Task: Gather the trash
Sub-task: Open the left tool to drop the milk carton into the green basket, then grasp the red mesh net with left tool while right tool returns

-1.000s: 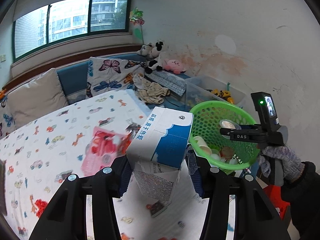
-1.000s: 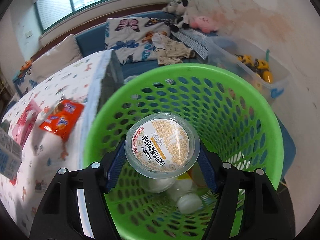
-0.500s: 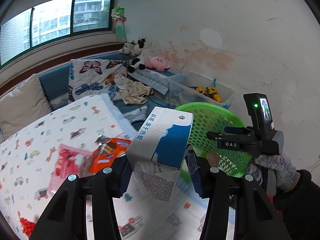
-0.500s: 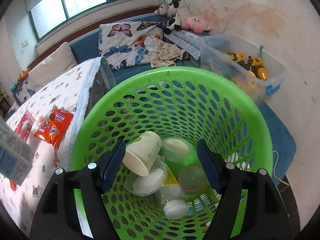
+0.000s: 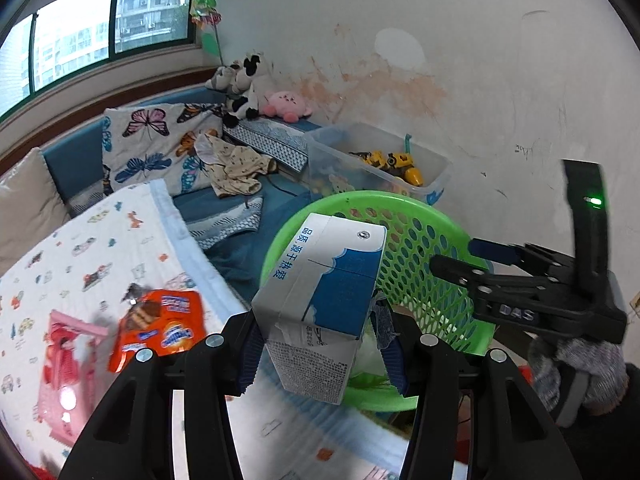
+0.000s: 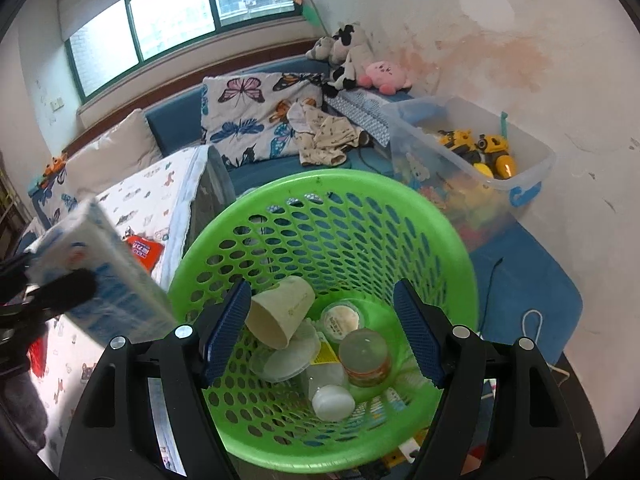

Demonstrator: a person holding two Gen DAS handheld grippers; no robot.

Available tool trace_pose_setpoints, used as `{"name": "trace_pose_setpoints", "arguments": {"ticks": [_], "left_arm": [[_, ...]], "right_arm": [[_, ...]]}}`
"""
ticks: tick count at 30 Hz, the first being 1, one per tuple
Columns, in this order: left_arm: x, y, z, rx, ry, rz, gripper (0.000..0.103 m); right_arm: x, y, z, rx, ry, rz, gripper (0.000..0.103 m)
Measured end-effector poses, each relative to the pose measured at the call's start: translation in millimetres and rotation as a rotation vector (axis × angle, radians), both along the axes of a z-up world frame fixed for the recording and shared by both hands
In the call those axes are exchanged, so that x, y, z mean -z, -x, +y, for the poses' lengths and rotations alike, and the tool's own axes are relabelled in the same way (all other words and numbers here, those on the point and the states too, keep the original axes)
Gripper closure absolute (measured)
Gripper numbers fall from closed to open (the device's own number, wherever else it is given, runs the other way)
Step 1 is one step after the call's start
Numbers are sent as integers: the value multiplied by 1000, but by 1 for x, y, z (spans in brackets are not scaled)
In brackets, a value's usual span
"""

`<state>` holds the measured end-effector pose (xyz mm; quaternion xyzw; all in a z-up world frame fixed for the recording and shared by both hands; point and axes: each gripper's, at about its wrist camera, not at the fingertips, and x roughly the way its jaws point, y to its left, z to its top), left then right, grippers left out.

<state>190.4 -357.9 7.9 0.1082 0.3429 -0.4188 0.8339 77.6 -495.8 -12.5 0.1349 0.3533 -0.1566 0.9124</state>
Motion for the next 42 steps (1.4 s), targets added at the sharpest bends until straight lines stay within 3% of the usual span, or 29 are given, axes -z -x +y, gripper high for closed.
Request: {"name": "trace_pose_setpoints", "arguments": {"ticks": [14, 18, 20, 31, 42], "left_arm": [[20, -1, -53, 33, -50, 49, 54], [18, 0, -52, 29, -36, 53, 42], [16, 3, -48, 29, -29, 49, 42], [2, 16, 10, -58, -23, 2, 42], [5, 22, 105, -219, -24, -5, 41]], "right_arm": [[-9, 26, -11, 39, 5, -29, 29], [-10, 29, -11, 43, 1, -32, 29], [-10, 31, -11, 41, -2, -34, 29], [-12, 33, 12, -5, -17, -53, 27], [-13, 21, 57, -98, -26, -60, 25]]}}
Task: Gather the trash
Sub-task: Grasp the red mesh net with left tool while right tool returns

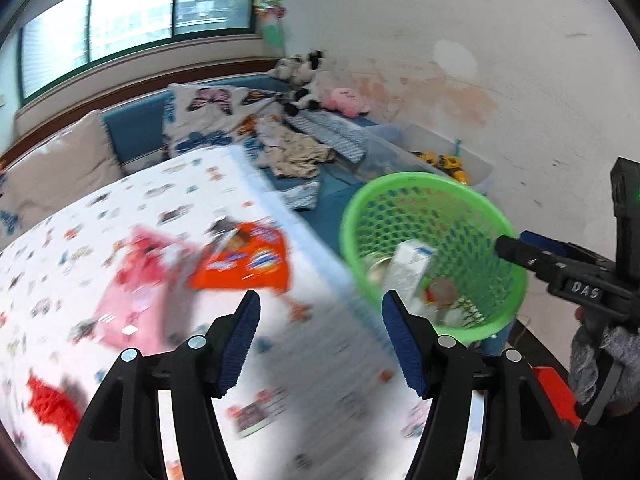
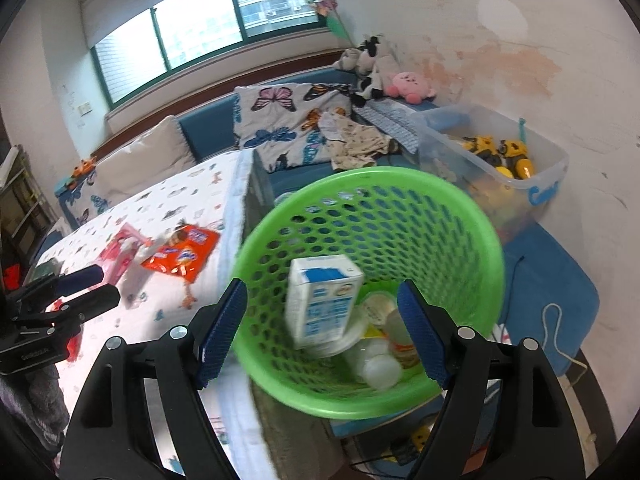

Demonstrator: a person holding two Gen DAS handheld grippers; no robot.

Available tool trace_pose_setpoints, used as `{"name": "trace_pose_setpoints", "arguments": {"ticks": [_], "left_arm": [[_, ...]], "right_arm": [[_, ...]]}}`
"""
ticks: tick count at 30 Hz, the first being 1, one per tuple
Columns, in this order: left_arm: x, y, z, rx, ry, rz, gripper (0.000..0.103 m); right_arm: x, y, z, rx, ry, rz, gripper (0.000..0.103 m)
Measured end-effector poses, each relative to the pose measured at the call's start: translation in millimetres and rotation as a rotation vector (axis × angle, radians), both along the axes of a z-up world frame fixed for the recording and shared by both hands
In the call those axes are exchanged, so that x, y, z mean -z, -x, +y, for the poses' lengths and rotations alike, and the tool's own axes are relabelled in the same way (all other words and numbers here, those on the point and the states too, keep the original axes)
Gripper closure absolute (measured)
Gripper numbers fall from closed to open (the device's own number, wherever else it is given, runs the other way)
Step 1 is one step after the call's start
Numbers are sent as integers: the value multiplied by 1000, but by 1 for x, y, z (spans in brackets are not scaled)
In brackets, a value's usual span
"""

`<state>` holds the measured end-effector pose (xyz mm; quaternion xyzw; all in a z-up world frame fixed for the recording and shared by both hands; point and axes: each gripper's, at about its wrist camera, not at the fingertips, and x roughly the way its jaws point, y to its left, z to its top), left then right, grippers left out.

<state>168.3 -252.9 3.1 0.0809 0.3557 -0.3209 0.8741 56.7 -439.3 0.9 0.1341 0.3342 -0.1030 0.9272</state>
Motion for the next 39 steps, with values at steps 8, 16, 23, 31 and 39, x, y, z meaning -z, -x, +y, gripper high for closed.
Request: {"name": "trace_pose_setpoints", "arguments": {"ticks": [8, 16, 23, 31, 39], "left_arm": [[8, -8, 84, -190, -25, -3, 42], [17, -19, 158, -408, -75, -41, 35], [40, -35, 205, -547, -108, 13, 31], [68, -53, 229, -602, -102, 132, 31], [81, -61, 230, -548, -73, 200, 42]], "right_arm": [[-1, -18, 35, -77, -2, 0, 24], [-4, -39, 72, -156, 2, 4, 24], [-5, -59, 105, -226, 8, 14, 23], [0, -91, 124, -260, 4, 54, 23], [16, -127, 130, -275, 7, 126, 23]]}}
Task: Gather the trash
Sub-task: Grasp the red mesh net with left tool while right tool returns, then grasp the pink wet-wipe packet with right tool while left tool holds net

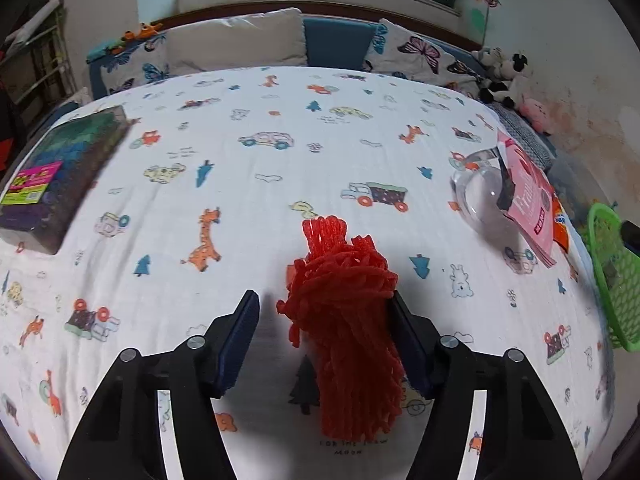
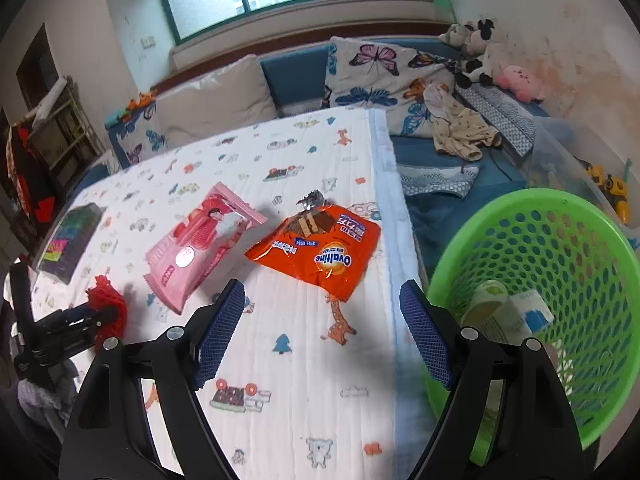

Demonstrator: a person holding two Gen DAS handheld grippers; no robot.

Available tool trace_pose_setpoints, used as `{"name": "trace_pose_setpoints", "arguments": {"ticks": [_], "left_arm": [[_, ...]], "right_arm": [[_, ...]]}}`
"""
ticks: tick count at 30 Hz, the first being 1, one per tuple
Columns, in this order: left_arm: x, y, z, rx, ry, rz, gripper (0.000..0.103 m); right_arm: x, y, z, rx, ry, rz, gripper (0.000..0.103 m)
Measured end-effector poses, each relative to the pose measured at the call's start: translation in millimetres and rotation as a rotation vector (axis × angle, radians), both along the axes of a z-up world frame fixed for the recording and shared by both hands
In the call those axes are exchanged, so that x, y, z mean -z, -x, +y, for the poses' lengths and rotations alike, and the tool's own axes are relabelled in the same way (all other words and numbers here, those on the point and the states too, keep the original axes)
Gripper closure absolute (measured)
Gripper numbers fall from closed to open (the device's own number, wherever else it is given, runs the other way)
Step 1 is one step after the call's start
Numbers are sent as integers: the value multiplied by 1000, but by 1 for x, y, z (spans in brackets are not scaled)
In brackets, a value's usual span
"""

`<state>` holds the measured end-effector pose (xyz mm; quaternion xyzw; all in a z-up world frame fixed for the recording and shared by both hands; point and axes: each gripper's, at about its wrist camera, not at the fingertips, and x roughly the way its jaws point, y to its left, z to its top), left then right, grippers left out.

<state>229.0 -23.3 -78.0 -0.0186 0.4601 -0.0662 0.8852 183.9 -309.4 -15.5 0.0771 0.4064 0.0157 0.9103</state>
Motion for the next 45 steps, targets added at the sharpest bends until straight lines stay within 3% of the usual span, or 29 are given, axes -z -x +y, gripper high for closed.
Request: {"name": "trace_pose_setpoints", "arguments": {"ticks": [9, 17, 25, 36, 38, 45], "left_arm": [[1, -2, -3, 61, 23, -2, 60], [-3, 0, 2, 77, 43, -7, 65], [-5, 4, 7, 92, 54, -12, 66], [-5, 5, 14, 96, 71, -11, 66], [-6, 6, 14, 96, 73, -13, 66], [-8, 7, 15, 91, 84, -14, 66]], "right_arm": [[5, -21, 23, -57, -62, 31, 23], [-3, -53, 53, -89, -204, 88, 22], [9, -93, 64, -24, -355, 180, 22], [27, -117, 72, 34, -374, 235, 22], [30, -117, 71, 35, -376, 240, 30], [26, -106, 68, 9, -372, 217, 37]]}}
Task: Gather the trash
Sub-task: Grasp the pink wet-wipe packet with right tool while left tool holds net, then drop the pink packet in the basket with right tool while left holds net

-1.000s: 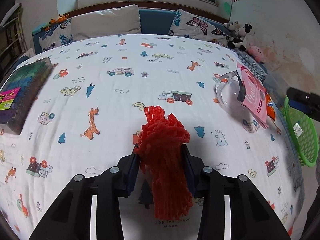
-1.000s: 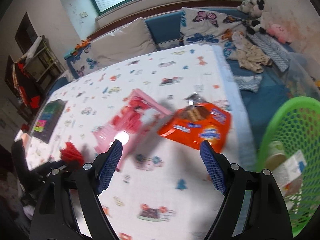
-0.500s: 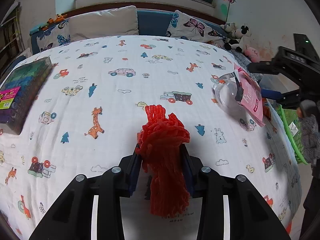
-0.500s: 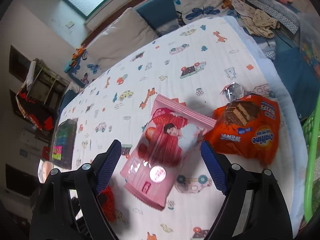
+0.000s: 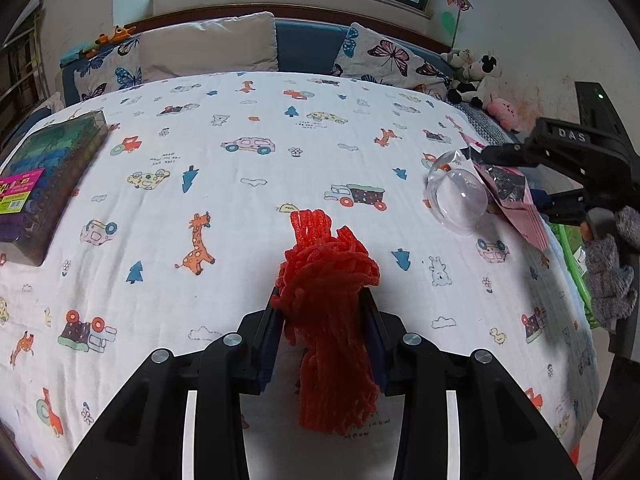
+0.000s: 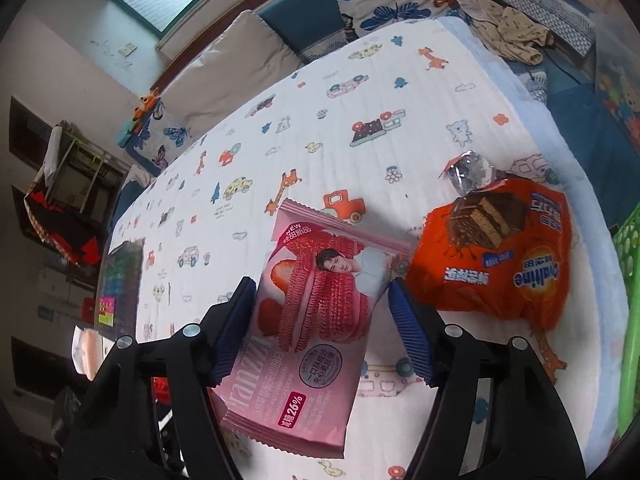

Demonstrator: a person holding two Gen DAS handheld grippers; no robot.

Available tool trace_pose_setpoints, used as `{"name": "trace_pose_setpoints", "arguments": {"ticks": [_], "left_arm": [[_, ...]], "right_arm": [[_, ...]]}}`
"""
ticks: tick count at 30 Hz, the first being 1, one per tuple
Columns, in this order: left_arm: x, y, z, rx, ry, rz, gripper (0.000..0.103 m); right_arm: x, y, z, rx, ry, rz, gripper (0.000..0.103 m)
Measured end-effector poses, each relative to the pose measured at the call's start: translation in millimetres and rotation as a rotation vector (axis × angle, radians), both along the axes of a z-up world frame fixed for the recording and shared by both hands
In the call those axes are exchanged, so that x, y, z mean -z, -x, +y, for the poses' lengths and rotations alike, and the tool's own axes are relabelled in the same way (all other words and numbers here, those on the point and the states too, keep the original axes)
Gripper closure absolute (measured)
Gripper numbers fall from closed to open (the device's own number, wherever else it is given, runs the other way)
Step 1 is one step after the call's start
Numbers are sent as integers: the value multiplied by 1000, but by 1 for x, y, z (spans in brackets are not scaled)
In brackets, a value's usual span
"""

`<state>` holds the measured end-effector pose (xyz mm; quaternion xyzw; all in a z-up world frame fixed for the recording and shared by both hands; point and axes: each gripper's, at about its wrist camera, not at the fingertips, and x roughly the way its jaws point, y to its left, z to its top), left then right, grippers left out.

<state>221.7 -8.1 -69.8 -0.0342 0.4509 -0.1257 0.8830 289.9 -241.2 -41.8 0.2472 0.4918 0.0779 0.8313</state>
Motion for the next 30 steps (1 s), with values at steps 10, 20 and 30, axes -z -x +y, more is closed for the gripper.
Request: {"name": "trace_pose_setpoints", "arguments": {"ticks": [10, 20, 30], "left_arm": [[-21, 10, -13, 27, 14, -41, 66], [-45, 24, -52, 101, 32, -80, 66], [-65, 34, -109, 216, 42, -107, 66]], "right_arm": [[-29, 37, -13, -23, -7, -88, 40], [-56, 88, -59, 33, 29, -165, 40], [-66, 144, -153, 209, 87, -197, 40]]}}
